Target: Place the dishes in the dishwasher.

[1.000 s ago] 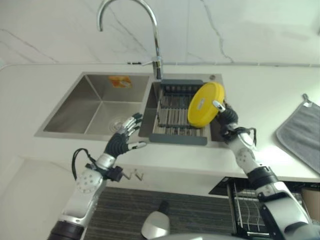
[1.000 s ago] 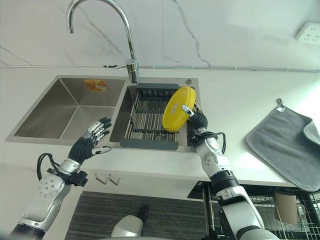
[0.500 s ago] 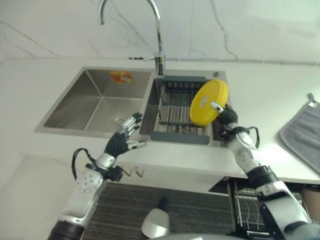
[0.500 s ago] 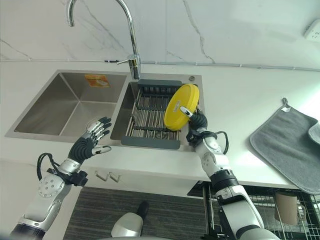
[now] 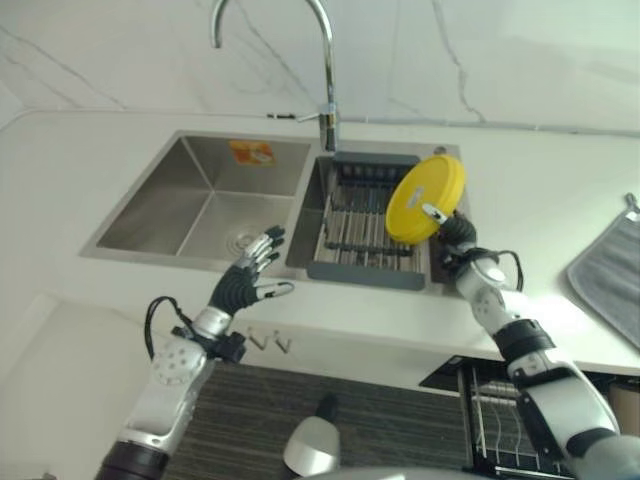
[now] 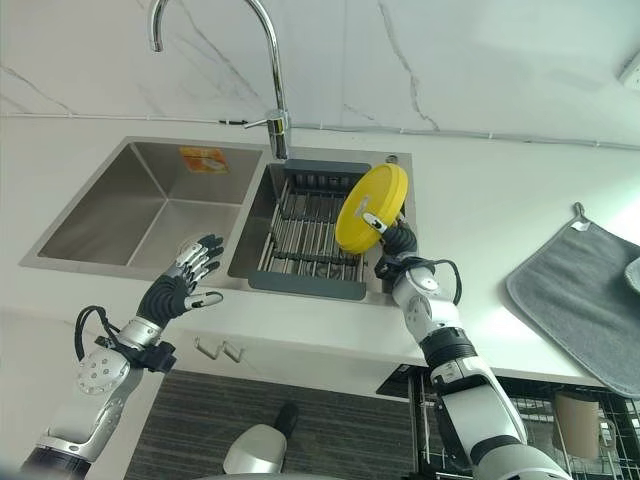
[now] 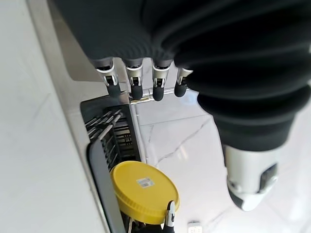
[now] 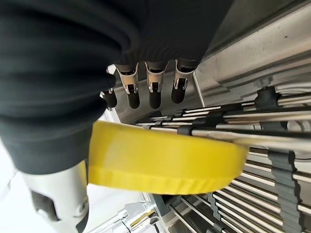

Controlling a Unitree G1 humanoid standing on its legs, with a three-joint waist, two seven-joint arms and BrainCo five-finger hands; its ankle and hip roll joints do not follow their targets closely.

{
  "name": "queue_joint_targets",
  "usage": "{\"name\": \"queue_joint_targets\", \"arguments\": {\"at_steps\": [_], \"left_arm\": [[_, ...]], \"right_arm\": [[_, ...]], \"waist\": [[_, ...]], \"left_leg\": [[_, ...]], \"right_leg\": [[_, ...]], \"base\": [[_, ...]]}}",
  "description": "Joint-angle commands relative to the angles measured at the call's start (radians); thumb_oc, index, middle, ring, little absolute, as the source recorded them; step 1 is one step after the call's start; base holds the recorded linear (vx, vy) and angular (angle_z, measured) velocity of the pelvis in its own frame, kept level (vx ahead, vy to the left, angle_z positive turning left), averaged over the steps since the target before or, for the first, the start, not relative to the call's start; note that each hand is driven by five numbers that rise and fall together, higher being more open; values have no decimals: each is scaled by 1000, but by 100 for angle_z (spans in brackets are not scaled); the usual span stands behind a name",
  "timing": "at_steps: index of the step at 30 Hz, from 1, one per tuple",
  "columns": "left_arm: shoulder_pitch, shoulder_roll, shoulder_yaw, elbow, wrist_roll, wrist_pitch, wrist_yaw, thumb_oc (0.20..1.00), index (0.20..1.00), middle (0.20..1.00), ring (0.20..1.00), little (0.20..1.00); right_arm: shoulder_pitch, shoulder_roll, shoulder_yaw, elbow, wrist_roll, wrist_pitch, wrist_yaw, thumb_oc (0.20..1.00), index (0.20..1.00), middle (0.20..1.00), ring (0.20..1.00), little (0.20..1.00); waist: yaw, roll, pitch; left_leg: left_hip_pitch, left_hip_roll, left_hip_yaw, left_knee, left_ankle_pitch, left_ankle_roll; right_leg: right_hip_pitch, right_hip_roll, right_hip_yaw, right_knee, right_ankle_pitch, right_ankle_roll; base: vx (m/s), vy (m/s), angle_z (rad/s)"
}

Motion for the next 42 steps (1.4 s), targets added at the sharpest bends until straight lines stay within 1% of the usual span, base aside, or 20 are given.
{"name": "queue_joint_targets", "arguments": {"at_steps": [1,10,16,18,26,33,34,35,36,37,42], "left_arm": [[-21,21,-24,12,-65,-30,0,1000,1000,1000,1000,1000],[-21,19,-28,18,-56,-30,-5,1000,1000,1000,1000,1000],[-17,14,-28,13,-59,-20,1,1000,1000,1000,1000,1000],[-23,11,-34,18,-58,-20,4,1000,1000,1000,1000,1000],[-28,9,-47,18,-63,-14,18,1000,1000,1000,1000,1000],[-29,7,-57,19,-66,-14,23,1000,1000,1000,1000,1000],[-29,6,-58,20,-66,-15,23,1000,1000,1000,1000,1000],[-30,6,-61,23,-67,-17,25,1000,1000,1000,1000,1000],[-31,6,-62,22,-69,-16,26,1000,1000,1000,1000,1000],[-33,6,-63,21,-69,-15,27,1000,1000,1000,1000,1000],[-34,1,-68,22,-72,-10,27,1000,1000,1000,1000,1000]], "right_arm": [[-74,-51,48,-23,-1,-21,12,1000,1000,1000,1000,1000],[-83,-43,60,-44,1,-10,13,1000,1000,1000,1000,1000],[-88,-33,66,-74,7,-3,-22,1000,1000,1000,1000,1000],[-97,-23,64,-77,7,-11,-52,1000,1000,1000,1000,1000],[-105,-24,59,-100,-53,-32,-113,1000,1000,1000,1000,1000],[-103,-21,51,-107,-66,-53,-139,1000,1000,1000,1000,1000],[-102,-20,50,-108,-68,-57,-142,846,846,846,846,846],[-102,-19,51,-108,-69,-62,-146,511,511,511,511,511],[-102,-17,50,-108,-79,-70,-156,291,291,291,291,291],[-103,-16,50,-108,-83,-73,-162,200,200,200,200,200],[-104,-11,50,-103,-92,-84,-182,200,200,200,200,200]], "waist": [[21,-5,-42],[24,-10,-39],[22,-12,-40],[20,-12,-40],[14,-9,-42],[13,-6,-41],[12,-6,-41],[12,-6,-41],[12,-6,-41],[12,-5,-40],[12,-3,-40]], "left_leg": [[-55,-7,55,31,-65,20],[-51,-7,53,30,-66,23],[-49,-7,54,30,-66,22],[-50,-5,58,31,-68,22],[-51,-4,68,33,-70,23],[-52,-5,68,34,-70,24],[-52,-5,68,34,-71,23],[-53,-5,67,35,-71,23],[-53,-5,66,35,-71,23],[-53,-5,66,36,-71,24],[-52,-5,66,33,-71,24]], "right_leg": [[-66,0,35,207,-175,-69],[-66,2,38,205,-171,-68],[-64,6,46,201,-170,-68],[-64,6,48,200,-170,-67],[-66,3,50,199,-168,-65],[-67,2,52,200,-168,-65],[-67,2,52,200,-168,-65],[-67,2,52,200,-168,-65],[-68,1,52,201,-168,-65],[-69,1,53,202,-169,-65],[-69,0,52,201,-167,-64]], "base": [[0,0,0],[0,0,0],[0,0,0],[0,0,0],[0,0,0],[0,0,0],[0,0,0],[0,0,0],[0,0,0],[0,0,0],[0,0,0]]}}
